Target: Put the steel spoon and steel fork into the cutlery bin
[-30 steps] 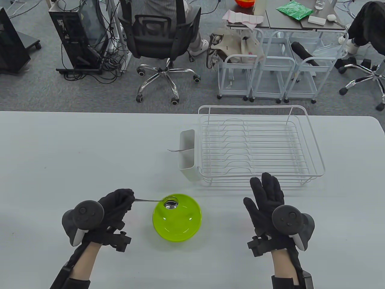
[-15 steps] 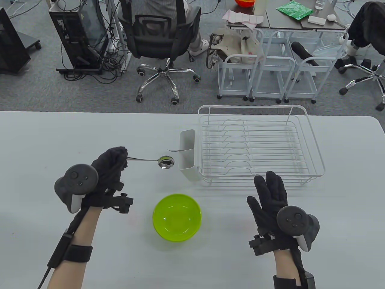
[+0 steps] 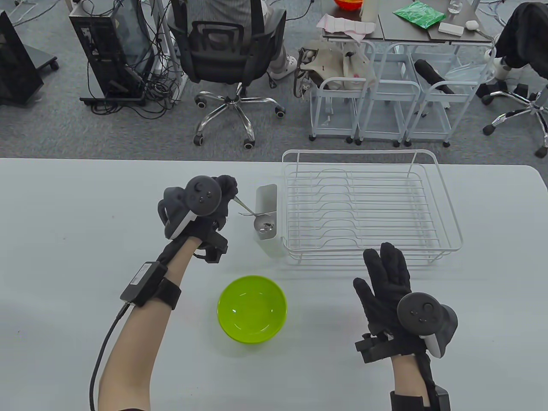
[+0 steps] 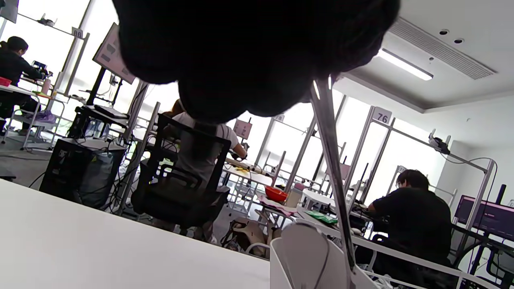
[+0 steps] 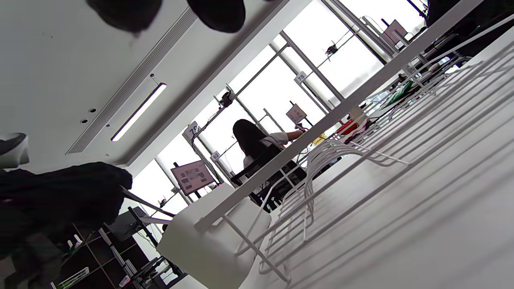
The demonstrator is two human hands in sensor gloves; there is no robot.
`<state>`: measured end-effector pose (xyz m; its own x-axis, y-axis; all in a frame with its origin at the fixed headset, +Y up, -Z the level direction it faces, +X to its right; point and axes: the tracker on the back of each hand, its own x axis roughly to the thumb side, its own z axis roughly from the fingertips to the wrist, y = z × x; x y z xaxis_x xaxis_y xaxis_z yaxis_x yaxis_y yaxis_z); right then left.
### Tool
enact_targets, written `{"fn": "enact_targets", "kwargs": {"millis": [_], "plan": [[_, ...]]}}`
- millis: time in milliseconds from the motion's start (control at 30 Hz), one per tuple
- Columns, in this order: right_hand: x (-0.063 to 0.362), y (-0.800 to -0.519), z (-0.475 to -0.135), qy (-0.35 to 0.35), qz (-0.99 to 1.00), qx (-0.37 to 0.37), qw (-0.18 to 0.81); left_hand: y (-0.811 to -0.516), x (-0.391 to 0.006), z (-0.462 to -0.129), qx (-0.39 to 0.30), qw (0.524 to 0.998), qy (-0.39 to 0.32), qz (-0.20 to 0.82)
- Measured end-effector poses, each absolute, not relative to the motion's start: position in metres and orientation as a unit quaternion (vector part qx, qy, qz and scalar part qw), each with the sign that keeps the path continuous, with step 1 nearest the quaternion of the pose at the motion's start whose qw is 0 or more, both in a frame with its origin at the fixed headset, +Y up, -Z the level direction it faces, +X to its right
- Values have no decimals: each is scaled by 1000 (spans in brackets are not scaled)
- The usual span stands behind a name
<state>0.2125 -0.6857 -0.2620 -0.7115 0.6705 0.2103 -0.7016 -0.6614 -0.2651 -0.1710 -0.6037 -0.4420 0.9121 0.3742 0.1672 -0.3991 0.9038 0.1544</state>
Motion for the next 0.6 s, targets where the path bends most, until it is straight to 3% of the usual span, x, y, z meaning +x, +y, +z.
{"fn": "enact_targets", "kwargs": {"millis": [300,600], "plan": [[214,-686,-263,-164,911,43,376,-632,-147,-475,35,984,-61,161],[213,-686,-263,-167,915,42,366,-646,-150,-478,10,981,-49,187]]}}
